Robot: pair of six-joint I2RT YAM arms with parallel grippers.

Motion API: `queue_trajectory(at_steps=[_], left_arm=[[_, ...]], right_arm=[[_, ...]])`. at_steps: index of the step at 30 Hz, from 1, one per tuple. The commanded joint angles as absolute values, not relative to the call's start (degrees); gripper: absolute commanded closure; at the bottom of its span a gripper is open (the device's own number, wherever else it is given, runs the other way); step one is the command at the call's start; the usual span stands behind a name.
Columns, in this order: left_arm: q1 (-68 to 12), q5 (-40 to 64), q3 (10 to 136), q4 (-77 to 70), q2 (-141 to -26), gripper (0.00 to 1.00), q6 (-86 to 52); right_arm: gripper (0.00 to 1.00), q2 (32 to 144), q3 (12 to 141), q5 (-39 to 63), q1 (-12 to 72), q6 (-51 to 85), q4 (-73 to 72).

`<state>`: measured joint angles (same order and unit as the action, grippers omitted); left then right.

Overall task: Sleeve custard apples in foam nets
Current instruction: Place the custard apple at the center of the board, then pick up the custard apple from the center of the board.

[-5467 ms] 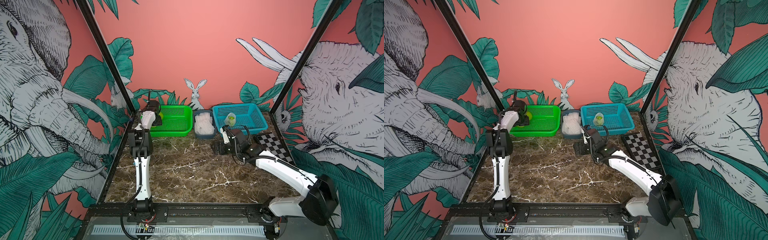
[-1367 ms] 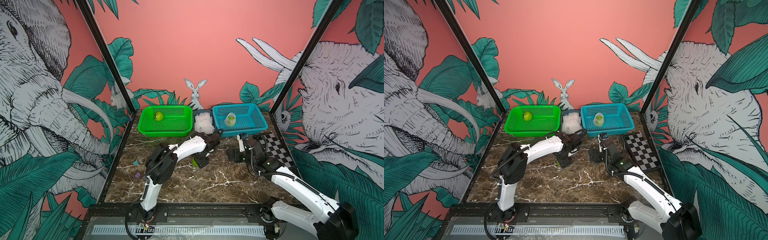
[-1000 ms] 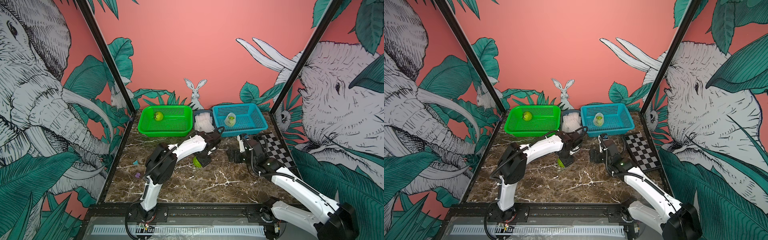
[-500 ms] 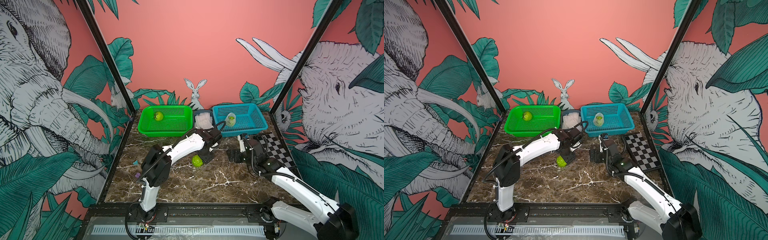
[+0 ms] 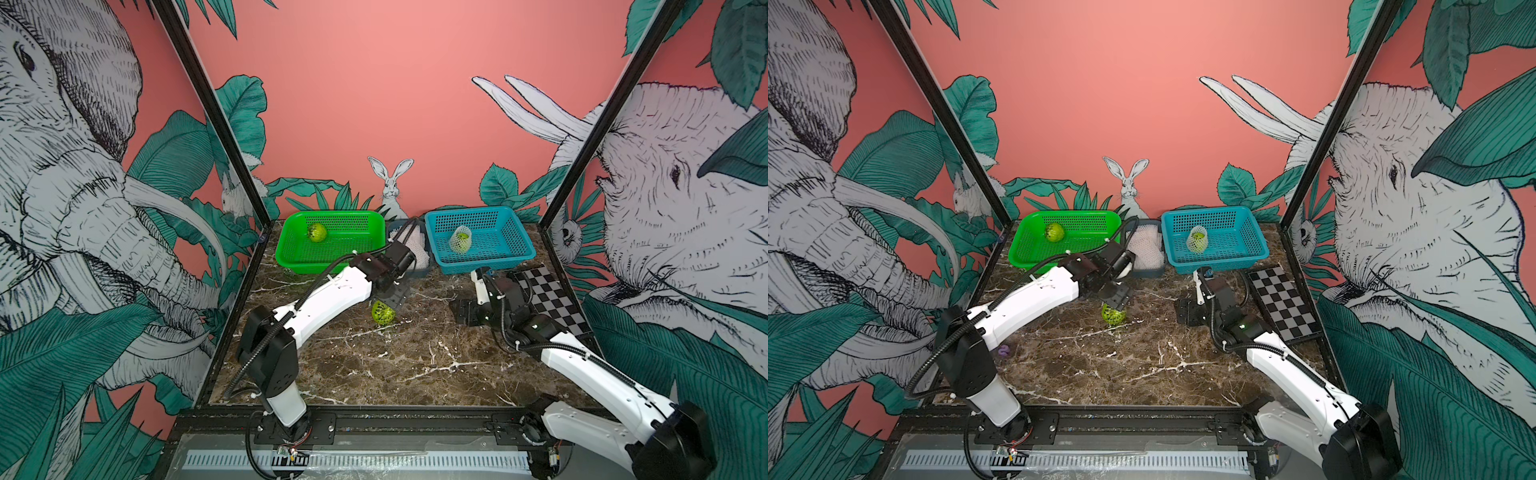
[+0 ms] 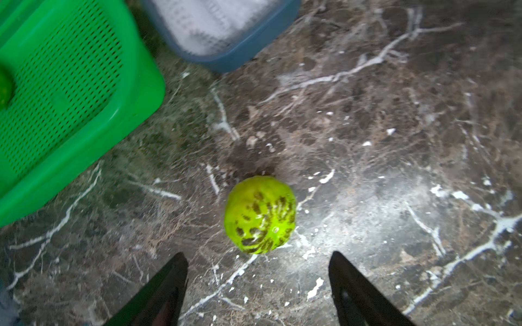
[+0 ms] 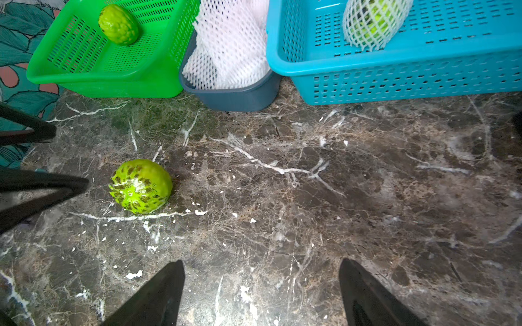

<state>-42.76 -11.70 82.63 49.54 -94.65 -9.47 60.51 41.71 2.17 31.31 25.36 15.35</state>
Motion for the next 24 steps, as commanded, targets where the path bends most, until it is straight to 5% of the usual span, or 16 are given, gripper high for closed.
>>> queue_trajectory(at_steps=[1,24], left_arm=[[-41.03,-12.10,78.88,46.50,-91.99,0.20,-14.74],[-34.90,-1.84,67.78,36.17,-91.39,0.09,-21.59]], right_arm=[[0.14,62.16,42.80,4.80,32.19,26.02,12.72],[0.13,67.74,43.51,7.77,34.98,27.51,8.74]])
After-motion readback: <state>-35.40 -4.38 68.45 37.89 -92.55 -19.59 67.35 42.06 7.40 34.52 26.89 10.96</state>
